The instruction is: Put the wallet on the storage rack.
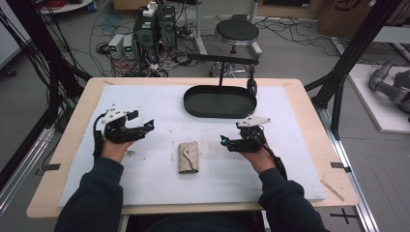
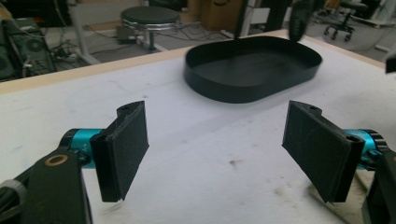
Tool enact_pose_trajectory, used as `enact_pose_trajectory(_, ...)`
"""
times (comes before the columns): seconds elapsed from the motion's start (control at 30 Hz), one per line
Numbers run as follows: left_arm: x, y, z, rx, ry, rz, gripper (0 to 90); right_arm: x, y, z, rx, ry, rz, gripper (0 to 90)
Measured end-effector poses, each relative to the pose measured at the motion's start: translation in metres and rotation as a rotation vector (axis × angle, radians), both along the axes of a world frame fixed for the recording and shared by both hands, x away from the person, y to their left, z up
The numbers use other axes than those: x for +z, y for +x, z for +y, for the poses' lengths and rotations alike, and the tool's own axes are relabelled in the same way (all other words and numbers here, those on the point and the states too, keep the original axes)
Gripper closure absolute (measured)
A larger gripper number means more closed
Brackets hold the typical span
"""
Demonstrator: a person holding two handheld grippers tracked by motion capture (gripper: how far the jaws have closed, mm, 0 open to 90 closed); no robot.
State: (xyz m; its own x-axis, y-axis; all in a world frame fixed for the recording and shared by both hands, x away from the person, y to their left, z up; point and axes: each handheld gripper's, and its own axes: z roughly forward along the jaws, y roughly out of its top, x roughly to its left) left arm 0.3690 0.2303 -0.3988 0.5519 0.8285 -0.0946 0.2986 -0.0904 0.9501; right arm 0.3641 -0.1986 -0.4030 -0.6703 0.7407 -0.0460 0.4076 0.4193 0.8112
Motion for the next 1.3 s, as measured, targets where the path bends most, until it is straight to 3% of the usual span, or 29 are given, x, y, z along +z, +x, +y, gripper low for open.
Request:
enact_pose_trajectory(0.17, -0.002, -0.001, 0.019, 0.054, 0.002, 0.001, 22.1, -0.005, -0.006, 0.025, 0.056, -0.023, 0.005, 21.1)
enact_pose_trajectory(0.37, -0.006, 0.001, 0.015, 0.047, 0.025, 0.02, 22.1, -0.017, -0.02, 0.071, 0.157, -0.025, 0.022, 21.1)
enact_pose_trajectory(0.6, -0.007, 0.0, 0.014, 0.045, 0.03, 0.025, 22.1, -0.03, -0.026, 0.101, 0.209, -0.057, 0.065, 20.8)
enact_pose_trajectory(0.77, -0.008, 0.001, 0.015, 0.05, 0.024, 0.029, 22.1, -0.025, -0.024, 0.094, 0.191, -0.013, 0.101, 19.7)
enact_pose_trajectory(0.9, -0.008, 0.001, 0.014, 0.046, 0.031, 0.028, 22.2, -0.027, -0.029, 0.101, 0.223, -0.023, 0.106, 19.7)
enact_pose_trajectory(1.07, -0.008, -0.001, 0.016, 0.052, 0.022, 0.025, 22.3, -0.029, -0.029, 0.1, 0.247, -0.089, 0.106, 22.2)
enact_pose_trajectory(1.17, -0.008, 0.0, 0.017, 0.053, 0.022, 0.028, 22.2, -0.023, -0.025, 0.087, 0.259, -0.161, 0.059, 25.8)
enact_pose_trajectory(1.23, -0.008, 0.0, 0.016, 0.053, 0.018, 0.026, 22.2, -0.019, -0.022, 0.076, 0.25, -0.204, 0.039, 28.6)
enact_pose_trajectory(1.27, -0.008, 0.0, 0.016, 0.052, 0.021, 0.025, 22.3, -0.017, -0.021, 0.071, 0.22, -0.215, 0.025, 29.1)
enact_pose_trajectory(1.3, -0.008, 0.0, 0.015, 0.05, 0.024, 0.026, 22.4, -0.016, -0.018, 0.065, 0.19, -0.194, 0.025, 28.5)
